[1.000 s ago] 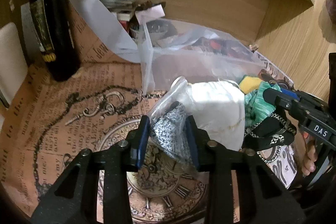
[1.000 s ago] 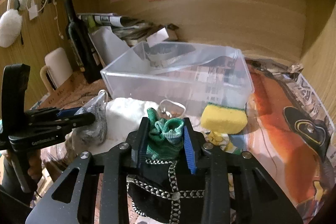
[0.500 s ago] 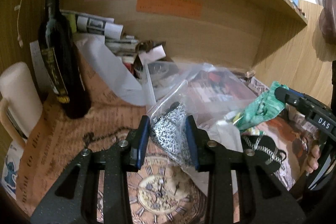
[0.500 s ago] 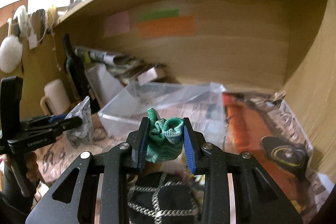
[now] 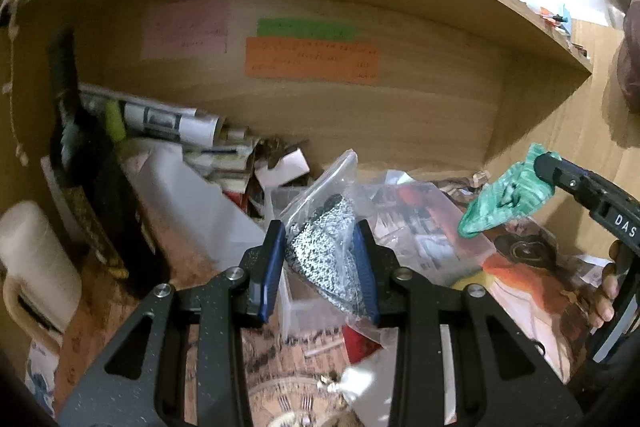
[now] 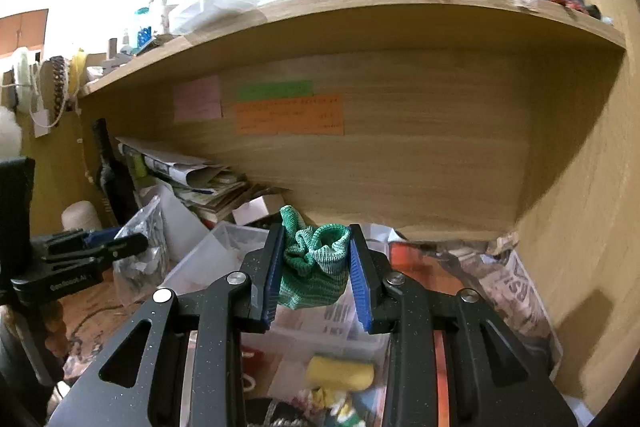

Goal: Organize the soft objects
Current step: 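Carry both items over the clear box and open both tools to drop them, then grasp the white drawstring cloth bag with the left tool while the right tool grasps the yellow sponge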

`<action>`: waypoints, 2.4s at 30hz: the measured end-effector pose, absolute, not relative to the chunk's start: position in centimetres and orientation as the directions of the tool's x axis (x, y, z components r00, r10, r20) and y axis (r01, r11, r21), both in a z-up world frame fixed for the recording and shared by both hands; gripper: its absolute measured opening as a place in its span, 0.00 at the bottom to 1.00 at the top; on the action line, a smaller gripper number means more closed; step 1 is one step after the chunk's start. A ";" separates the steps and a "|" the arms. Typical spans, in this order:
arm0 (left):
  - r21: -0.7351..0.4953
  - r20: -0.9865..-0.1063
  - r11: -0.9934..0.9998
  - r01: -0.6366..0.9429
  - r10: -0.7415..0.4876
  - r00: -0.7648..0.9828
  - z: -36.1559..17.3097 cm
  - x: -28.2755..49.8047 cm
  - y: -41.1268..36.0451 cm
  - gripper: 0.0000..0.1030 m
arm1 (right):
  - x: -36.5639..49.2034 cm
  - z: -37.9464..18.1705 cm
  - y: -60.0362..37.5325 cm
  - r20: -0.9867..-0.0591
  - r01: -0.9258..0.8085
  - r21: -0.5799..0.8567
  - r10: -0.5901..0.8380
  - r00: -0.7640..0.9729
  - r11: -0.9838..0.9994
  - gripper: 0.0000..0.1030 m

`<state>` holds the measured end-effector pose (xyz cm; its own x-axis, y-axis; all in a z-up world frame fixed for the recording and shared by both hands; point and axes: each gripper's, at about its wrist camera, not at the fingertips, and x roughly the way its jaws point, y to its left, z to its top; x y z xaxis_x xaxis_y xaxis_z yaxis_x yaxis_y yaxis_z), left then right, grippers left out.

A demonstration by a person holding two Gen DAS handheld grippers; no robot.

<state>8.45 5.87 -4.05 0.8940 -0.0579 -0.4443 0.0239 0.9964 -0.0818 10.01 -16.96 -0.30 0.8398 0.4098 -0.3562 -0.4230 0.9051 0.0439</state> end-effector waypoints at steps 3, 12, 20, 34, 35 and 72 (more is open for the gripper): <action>-0.062 -0.454 0.998 0.022 -0.048 0.890 -3.9 10.2 5.5 0.33 | 11.6 -0.7 -16.5 -0.379 -0.422 0.032 0.402 0.834 0.906 0.27; -0.054 -0.561 0.998 0.028 -0.054 0.826 -5.7 16.4 4.9 0.33 | 16.0 -3.3 -14.4 -0.497 -0.443 -0.005 0.383 0.779 0.896 0.27; -0.038 -0.659 0.998 0.055 -0.067 0.749 -8.6 20.5 4.1 0.33 | 18.9 -5.8 -13.2 -0.605 -0.467 -0.010 0.366 0.707 0.884 0.27; -0.004 -0.688 0.997 0.074 -0.056 0.723 -10.1 22.5 2.6 0.54 | 20.7 -7.5 -13.4 -0.664 -0.422 -0.049 0.286 0.691 0.905 0.55; -0.003 -0.681 0.997 0.071 -0.054 0.730 -9.9 22.2 2.6 0.56 | 20.6 -7.4 -13.5 -0.659 -0.418 -0.056 0.281 0.697 0.907 0.57; -0.067 -0.685 0.971 0.229 -0.212 0.697 -11.9 9.0 -0.7 0.90 | 11.2 -8.7 -19.2 -0.658 -0.393 0.033 0.316 0.683 0.919 0.78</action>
